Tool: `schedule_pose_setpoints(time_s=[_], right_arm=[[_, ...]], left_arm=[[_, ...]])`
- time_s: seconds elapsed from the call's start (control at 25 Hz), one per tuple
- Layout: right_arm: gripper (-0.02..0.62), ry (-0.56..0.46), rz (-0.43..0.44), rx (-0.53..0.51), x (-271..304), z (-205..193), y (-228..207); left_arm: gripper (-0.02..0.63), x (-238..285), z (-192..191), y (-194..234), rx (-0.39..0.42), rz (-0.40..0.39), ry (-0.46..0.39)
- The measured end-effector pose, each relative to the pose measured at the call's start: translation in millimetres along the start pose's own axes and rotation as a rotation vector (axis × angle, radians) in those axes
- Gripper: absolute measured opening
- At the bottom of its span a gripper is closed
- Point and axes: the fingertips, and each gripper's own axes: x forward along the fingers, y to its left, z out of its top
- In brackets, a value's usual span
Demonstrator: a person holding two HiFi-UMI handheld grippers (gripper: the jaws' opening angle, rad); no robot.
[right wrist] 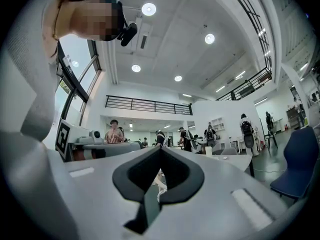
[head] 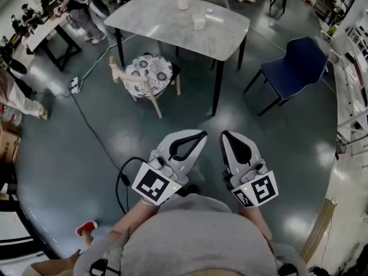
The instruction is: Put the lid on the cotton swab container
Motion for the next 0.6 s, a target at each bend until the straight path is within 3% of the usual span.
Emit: schedule_pose_setpoints(time_s=[0.44, 0.6], right_arm=[[0.000, -0.022, 0.060, 0.045, -10, -6, -1], [0.000, -0.023, 0.072, 0.008, -7, -6, 1]], left_arm=[[-0.002, 8, -16, -10, -0.036, 0.035, 0.016], [0.000, 9, -22, -4, -0.045, 0.045, 0.031]])
